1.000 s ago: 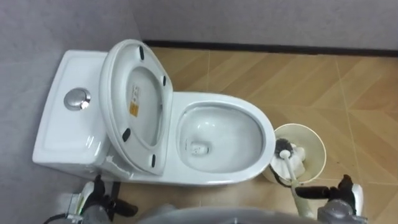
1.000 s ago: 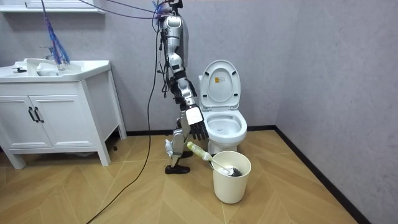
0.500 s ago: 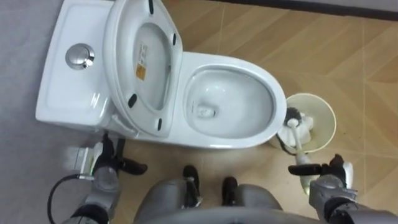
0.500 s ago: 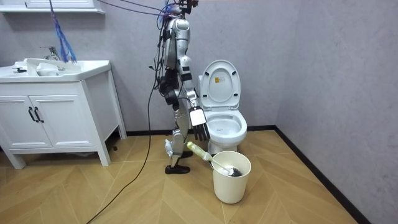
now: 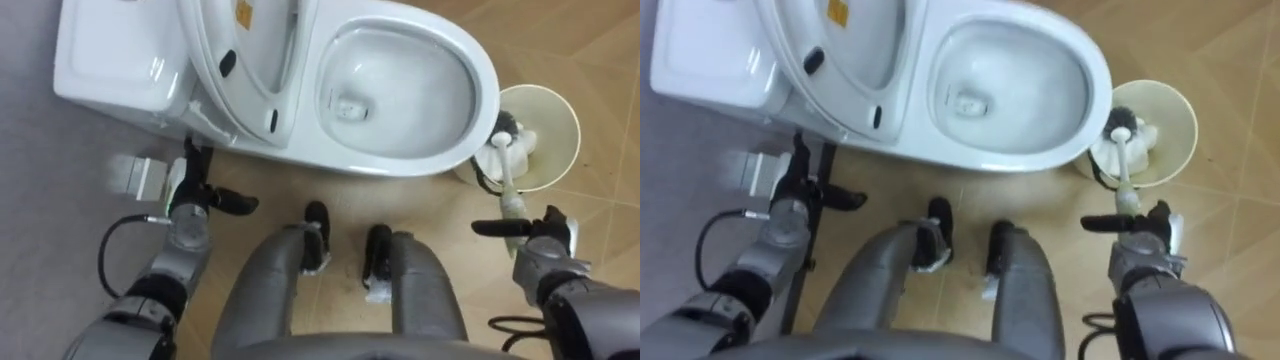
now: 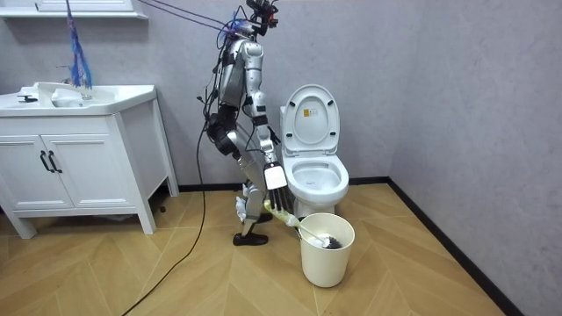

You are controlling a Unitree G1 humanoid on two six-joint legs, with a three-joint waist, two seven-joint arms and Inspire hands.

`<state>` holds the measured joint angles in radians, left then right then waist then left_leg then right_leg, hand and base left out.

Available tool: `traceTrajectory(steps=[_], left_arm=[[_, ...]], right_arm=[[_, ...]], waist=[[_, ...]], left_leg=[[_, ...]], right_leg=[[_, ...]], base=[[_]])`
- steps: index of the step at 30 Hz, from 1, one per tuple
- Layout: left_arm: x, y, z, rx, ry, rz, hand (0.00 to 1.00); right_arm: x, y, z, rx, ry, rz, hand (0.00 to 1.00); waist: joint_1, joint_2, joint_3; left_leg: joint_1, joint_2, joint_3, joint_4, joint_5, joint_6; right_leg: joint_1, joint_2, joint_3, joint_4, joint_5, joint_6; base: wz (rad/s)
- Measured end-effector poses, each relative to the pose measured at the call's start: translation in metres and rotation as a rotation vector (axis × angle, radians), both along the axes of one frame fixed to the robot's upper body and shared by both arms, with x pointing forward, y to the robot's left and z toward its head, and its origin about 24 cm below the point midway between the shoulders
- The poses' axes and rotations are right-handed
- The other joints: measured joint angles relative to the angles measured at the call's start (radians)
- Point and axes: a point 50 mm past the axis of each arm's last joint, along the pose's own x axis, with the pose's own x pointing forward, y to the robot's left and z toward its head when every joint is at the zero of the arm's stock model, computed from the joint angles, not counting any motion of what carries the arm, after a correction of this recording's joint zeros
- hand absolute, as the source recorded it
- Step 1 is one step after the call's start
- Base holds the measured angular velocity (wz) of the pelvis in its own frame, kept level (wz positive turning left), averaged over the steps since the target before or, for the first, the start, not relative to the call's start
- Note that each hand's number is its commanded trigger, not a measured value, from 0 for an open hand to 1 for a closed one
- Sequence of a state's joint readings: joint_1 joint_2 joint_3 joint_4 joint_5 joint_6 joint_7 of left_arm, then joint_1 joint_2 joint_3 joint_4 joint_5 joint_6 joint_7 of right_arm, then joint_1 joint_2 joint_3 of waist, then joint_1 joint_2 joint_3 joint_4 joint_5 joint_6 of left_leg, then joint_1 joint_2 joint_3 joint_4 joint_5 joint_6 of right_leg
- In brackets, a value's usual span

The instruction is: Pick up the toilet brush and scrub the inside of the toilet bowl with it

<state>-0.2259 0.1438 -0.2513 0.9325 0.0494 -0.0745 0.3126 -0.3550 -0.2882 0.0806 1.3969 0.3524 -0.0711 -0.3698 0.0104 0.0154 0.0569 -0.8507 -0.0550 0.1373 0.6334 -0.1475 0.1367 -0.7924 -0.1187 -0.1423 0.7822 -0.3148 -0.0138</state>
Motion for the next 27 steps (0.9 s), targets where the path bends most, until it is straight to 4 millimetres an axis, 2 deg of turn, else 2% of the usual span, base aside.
traceTrajectory(steps=[3,8,11,16,20,27], left_arm=[[0.005,-0.011,0.003,-0.011,-0.016,-0.048,0.00],[0.013,-0.015,0.012,-0.031,-0.050,-0.079,0.00],[0.016,-0.017,0.016,-0.052,-0.068,-0.104,0.00],[0.023,-0.022,0.025,-0.072,-0.108,-0.129,0.00],[0.022,-0.023,0.027,-0.082,-0.132,-0.137,0.00],[0.021,-0.024,0.031,-0.086,-0.175,-0.133,0.00]], right_arm=[[0.006,-0.008,0.008,-0.020,-0.017,-0.007,0.00],[0.015,-0.016,0.016,-0.017,-0.056,-0.045,0.00],[0.018,-0.016,0.018,-0.011,-0.069,-0.053,0.00],[0.019,-0.017,0.019,-0.004,-0.076,-0.063,0.00],[0.017,-0.018,0.019,-0.010,-0.070,-0.063,0.00],[0.027,-0.016,0.024,-0.020,-0.091,-0.030,0.00]], waist=[[0.003,-0.001,0.0009],[0.004,-0.001,0.0011],[0.003,-0.002,0.0014],[0.003,-0.002,0.0014],[0.022,-0.002,0.0015],[0.024,-0.004,0.0021]], left_leg=[[-0.056,0.003,0.002,0.053,-0.010,0.004],[-0.133,0.007,0.002,0.105,-0.011,0.005],[-0.170,0.007,0.002,0.129,-0.011,0.004],[-0.218,0.011,0.003,0.143,-0.008,0.000],[-0.253,0.024,0.006,0.149,-0.007,-0.002],[-0.294,0.025,0.012,0.160,-0.003,-0.009]], right_leg=[[-0.062,-0.003,0.004,0.052,-0.015,-0.004],[-0.135,-0.007,0.002,0.112,-0.027,-0.013],[-0.176,-0.013,0.002,0.142,-0.037,-0.011],[-0.222,-0.011,0.003,0.159,-0.036,-0.013],[-0.256,0.000,0.003,0.158,-0.030,-0.020],[-0.305,-0.005,0.004,0.186,-0.034,-0.029]], base=[[0.02],[0.02],[0.03],[-0.03],[-0.06],[0.04]])
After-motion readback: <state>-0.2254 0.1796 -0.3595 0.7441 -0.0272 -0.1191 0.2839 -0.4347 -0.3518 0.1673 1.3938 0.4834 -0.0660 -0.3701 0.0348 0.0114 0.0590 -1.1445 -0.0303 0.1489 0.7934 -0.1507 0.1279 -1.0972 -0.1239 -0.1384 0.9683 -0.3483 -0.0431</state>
